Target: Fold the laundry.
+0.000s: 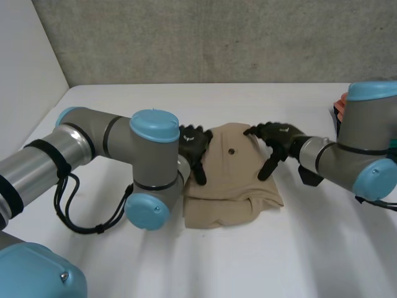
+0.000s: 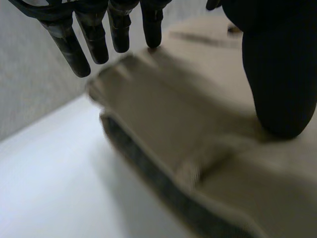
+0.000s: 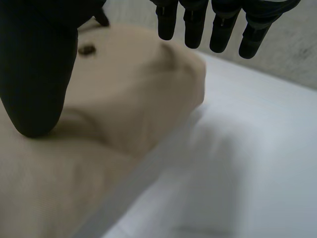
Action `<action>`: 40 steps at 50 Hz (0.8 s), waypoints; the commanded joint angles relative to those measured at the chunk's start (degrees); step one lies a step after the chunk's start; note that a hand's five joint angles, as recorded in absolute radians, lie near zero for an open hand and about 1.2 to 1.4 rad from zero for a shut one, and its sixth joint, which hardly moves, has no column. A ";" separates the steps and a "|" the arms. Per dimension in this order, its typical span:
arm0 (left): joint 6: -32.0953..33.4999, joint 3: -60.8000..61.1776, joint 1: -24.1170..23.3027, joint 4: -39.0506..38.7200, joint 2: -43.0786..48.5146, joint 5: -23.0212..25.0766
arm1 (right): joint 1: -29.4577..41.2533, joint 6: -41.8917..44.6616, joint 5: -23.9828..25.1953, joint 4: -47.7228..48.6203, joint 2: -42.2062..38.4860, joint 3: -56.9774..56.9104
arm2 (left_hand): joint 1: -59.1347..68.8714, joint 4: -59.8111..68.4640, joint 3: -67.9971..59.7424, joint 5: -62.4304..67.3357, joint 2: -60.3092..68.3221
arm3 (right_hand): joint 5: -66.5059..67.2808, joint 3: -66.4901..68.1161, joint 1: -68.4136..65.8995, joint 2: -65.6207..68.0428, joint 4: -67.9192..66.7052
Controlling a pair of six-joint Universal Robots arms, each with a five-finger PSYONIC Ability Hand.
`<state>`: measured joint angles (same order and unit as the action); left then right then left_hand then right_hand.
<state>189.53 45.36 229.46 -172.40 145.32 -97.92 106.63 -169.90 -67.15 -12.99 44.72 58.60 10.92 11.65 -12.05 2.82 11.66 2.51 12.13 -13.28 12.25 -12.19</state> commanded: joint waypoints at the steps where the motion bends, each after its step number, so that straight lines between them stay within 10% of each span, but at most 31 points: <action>1: 3.39 0.78 -1.21 7.43 0.14 -2.98 | 1.30 10.26 -3.50 -1.60 -5.79 -2.70 | -0.92 -1.65 2.05 -2.82 -1.66 | -2.51 -2.13 3.28 -2.25 2.19; 16: 0.93 5.35 -2.01 8.49 -15.84 -0.97 | 4.29 16.35 -8.97 16.37 14.74 19.12 | -0.92 -1.65 2.05 -2.82 -1.66 | -2.51 -2.13 3.28 -2.25 2.19; 29: -6.36 23.71 6.69 -0.03 -33.16 31.35 | 10.44 16.71 -8.26 39.61 25.06 50.72 | -0.92 -1.65 2.05 -2.82 -1.66 | -2.51 -2.13 3.28 -2.25 2.19; 40: -7.42 27.06 8.19 -1.18 -33.87 37.54 | 10.96 18.72 -8.44 51.13 15.84 49.51 | -0.87 -1.60 2.00 -2.77 -1.61 | -2.51 -2.13 3.28 -2.25 2.19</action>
<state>182.25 71.57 237.48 -173.00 111.20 -61.17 117.57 -152.96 -75.35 33.63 65.65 111.29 10.92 11.65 -12.05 2.74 11.68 2.49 12.13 -11.60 10.34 -12.19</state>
